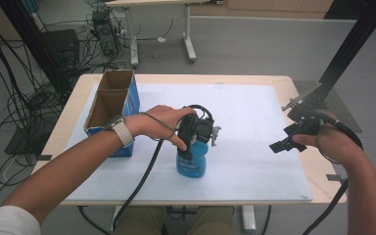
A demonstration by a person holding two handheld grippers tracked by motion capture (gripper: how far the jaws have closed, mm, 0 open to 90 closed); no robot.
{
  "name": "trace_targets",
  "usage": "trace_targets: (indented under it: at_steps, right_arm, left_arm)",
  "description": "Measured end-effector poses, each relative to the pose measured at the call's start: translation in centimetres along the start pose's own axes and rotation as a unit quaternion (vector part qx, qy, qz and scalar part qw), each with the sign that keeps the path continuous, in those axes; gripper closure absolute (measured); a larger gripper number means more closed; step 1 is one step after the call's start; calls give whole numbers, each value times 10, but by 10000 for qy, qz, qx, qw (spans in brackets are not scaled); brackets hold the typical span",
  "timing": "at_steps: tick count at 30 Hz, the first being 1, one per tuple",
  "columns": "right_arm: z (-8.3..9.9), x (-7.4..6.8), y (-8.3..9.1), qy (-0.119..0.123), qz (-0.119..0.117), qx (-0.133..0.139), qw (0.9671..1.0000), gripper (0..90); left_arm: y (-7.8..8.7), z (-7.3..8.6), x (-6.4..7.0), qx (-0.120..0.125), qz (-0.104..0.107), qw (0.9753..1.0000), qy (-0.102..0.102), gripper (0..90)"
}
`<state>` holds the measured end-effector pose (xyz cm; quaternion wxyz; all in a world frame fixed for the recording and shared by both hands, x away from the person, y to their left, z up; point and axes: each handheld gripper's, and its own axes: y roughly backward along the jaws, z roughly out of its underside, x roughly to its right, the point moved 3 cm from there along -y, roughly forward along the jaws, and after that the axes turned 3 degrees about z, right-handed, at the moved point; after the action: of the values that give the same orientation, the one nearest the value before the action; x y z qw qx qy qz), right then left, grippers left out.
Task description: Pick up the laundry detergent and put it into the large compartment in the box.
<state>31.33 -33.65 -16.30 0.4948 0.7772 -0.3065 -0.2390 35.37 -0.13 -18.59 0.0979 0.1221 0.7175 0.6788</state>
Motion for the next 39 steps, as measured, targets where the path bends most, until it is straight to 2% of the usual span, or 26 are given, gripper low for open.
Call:
trace_targets:
  at_steps: [7, 12, 17, 27, 32, 39]
  right_arm:
    - [4, -1, 3, -22, 26, 30, 10000, 100]
    - [5, -2, 6, -19, 67, 68, 10000, 100]
    - [4, -4, 6, 8, 66, 88, 9999, 100]
    - [2, -6, 6, 53, 76, 102, 9999, 100]
    - [1, -7, 7, 66, 86, 118, 9999, 100]
    - [-1, -8, 8, 92, 84, 137, 9998, 100]
  left_arm:
    - [2, 2, 4, 22, -80, 9999, 102, 379]
    - [13, 9, 7, 146, -151, 9992, 340, 379]
    - [25, 12, 11, 124, -203, 9980, 581, 379]
    - [51, 17, 18, 89, -243, 9923, 1211, 379]
    - [61, 21, 19, 100, -306, 9875, 1546, 379]
    - [77, 26, 21, 93, -426, 9826, 1806, 379]
